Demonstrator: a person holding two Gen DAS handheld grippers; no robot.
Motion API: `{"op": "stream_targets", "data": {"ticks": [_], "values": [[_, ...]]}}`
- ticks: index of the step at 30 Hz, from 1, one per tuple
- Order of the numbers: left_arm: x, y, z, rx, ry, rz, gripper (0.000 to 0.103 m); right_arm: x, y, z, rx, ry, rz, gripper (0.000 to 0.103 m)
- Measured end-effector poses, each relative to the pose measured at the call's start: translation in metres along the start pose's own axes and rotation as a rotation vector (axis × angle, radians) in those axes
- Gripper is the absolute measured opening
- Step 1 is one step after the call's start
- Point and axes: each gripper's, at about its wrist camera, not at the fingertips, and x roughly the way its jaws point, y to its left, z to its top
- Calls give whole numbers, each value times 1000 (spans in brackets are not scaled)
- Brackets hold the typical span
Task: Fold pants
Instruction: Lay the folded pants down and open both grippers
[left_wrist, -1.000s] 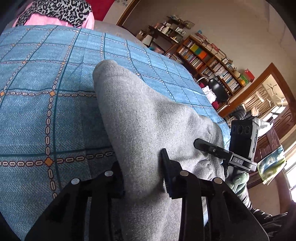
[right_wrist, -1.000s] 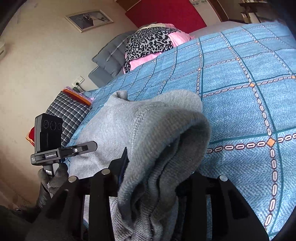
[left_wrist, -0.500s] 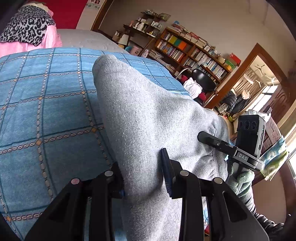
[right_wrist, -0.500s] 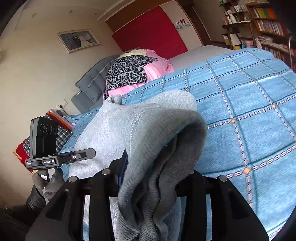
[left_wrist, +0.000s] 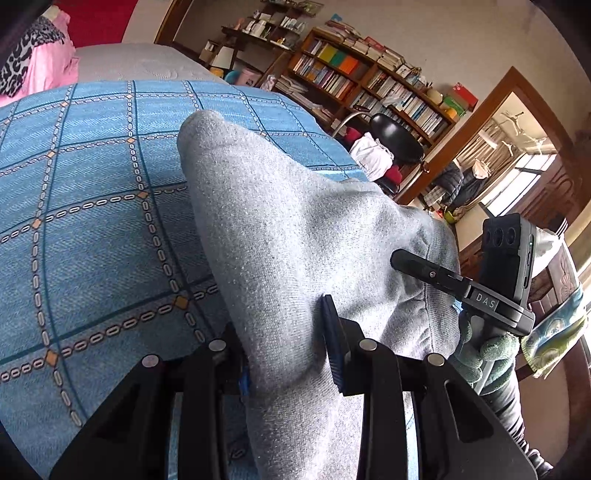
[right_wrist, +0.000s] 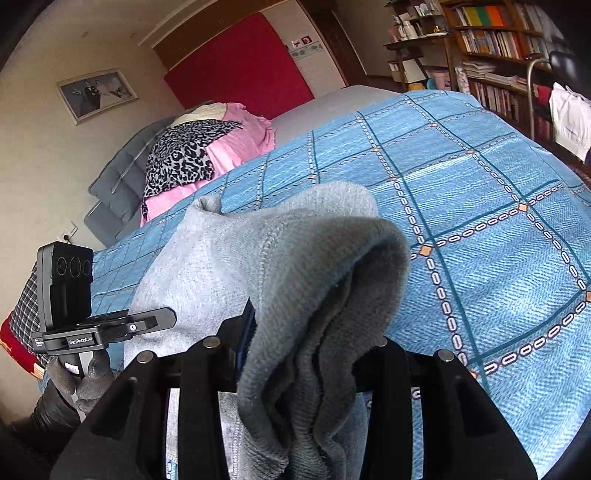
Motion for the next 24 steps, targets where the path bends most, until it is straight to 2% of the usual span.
{"op": "stream_targets", "data": {"ticks": [3,5,7,9,11,14,16,19,21,22,24], "values": [[21,3,4,-3,18,20,32,12,-18,-3,26,26,-18,39],[32,5,2,5,29,62,39,20,-26,-7,48,47,-26,40],[37,4,-3,41,21,93,42,24,-33,-11,70,49,-24,44],[39,1,-7,76,7,123,48,23,-39,-13,96,39,-24,48],[36,4,-12,89,-3,154,59,18,-39,-16,103,21,-48,56],[27,7,-20,96,-23,202,62,-1,-29,-19,60,-44,-172,64],[19,1,-23,118,-52,244,63,-20,-18,-24,19,-108,-260,65],[2,-17,-35,208,-103,341,66,-46,7,-39,-62,-199,-373,65],[-8,-31,-48,271,-138,386,69,-62,29,-57,-134,-247,-395,67],[-12,-34,-57,296,-146,400,76,-66,39,-66,-166,-255,-401,68],[-17,-44,-73,343,-156,427,79,-67,59,-86,-228,-254,-419,68]]}}
